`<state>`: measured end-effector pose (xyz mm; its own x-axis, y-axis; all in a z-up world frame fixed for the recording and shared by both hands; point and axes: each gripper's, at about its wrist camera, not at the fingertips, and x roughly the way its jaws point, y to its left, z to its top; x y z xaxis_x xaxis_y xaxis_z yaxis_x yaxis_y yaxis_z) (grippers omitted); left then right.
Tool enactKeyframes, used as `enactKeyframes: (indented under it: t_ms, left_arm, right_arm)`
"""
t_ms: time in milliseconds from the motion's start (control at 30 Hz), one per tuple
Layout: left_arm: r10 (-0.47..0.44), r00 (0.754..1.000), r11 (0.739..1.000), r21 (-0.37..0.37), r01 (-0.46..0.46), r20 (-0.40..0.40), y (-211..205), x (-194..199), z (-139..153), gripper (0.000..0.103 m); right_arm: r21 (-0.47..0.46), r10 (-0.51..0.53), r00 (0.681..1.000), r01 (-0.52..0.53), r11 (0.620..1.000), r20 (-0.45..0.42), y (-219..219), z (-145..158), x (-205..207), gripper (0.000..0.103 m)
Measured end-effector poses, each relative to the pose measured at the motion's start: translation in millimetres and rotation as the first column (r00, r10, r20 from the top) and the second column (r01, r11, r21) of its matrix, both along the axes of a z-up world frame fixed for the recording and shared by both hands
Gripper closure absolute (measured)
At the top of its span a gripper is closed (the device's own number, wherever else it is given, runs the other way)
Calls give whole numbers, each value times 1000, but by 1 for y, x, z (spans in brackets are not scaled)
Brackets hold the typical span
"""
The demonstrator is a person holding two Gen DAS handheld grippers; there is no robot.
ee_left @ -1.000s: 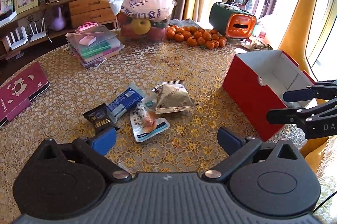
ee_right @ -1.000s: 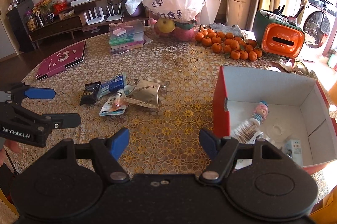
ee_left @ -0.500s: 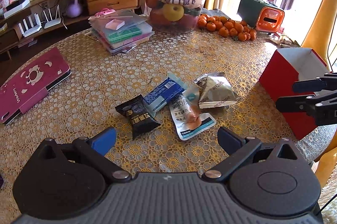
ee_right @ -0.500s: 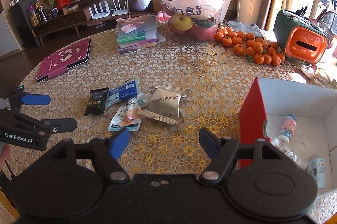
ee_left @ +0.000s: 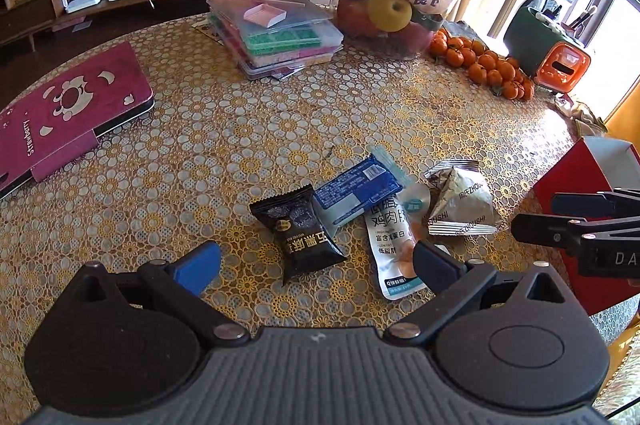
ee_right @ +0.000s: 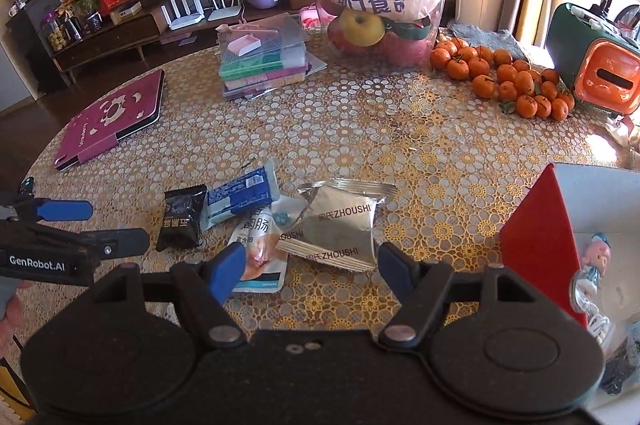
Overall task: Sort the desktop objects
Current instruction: 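Grasp the black snack packet with the left tool while the right tool grasps the silver ZHOUSHI packet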
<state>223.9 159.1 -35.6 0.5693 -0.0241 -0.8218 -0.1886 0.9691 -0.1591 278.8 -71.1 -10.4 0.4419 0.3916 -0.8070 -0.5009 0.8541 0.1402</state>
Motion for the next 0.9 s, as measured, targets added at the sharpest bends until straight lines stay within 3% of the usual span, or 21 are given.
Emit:
enactKeyframes:
  t_ms: [500, 900]
  left_arm:
    - [30, 998, 999, -11, -31, -48, 11, 32, -31, 0]
    - [58, 996, 998, -15, -59, -72, 13, 45, -48, 0]
  right_arm:
    - [-5, -98, 992, 98, 995, -81, 19, -40, 51, 30]
    - [-26, -143, 986, 141, 990, -88, 29, -61, 69, 30]
